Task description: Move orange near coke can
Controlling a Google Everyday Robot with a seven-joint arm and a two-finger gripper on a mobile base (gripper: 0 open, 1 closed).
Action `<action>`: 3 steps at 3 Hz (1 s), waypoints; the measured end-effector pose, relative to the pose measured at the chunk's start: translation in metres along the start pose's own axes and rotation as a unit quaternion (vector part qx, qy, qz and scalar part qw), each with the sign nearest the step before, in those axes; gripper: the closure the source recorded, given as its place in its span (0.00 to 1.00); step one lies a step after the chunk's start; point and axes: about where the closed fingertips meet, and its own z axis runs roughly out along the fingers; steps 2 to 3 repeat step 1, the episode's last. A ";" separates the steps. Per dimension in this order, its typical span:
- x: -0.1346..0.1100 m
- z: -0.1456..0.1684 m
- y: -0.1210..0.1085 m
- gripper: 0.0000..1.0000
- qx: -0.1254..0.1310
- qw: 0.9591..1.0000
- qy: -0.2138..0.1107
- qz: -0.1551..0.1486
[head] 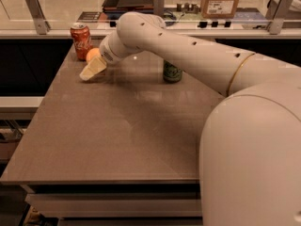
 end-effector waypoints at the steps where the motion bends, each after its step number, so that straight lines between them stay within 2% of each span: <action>1: 0.000 0.000 0.000 0.00 0.000 1.000 0.000 0.000; 3: 0.000 0.000 0.000 0.00 0.000 1.000 0.000 0.000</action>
Offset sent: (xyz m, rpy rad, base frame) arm 0.0000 0.0000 0.0000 0.0000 0.0000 0.0000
